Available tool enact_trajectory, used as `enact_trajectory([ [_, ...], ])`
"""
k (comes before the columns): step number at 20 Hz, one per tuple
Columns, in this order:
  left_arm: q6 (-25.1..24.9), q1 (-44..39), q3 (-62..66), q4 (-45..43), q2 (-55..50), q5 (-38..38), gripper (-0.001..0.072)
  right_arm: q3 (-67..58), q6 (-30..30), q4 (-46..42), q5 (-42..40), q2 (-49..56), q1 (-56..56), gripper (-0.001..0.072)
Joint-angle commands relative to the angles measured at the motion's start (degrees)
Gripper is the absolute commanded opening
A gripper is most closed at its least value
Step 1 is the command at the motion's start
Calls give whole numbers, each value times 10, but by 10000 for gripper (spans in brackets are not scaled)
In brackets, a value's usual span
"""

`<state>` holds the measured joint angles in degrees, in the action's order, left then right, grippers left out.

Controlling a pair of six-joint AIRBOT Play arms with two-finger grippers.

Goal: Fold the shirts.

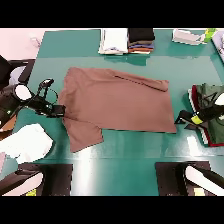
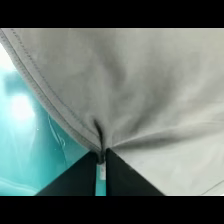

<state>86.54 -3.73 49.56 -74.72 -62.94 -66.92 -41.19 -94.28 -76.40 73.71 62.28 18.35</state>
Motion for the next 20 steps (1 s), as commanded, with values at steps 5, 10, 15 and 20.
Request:
enact_trajectory([
  [5,0,0,0,2,5,-2,32,68,9,62,-67,-1,-37,541],
  [10,-1,0,1,2,6,-11,31,63,11,63,-75,-2,-92,19],
  [15,0,0,84,-19,106,-4,31,-74,17,62,-62,-78,-120,20],
  [20,0,0,339,-33,216,0,31,-346,18,57,-75,-181,-119,19],
])
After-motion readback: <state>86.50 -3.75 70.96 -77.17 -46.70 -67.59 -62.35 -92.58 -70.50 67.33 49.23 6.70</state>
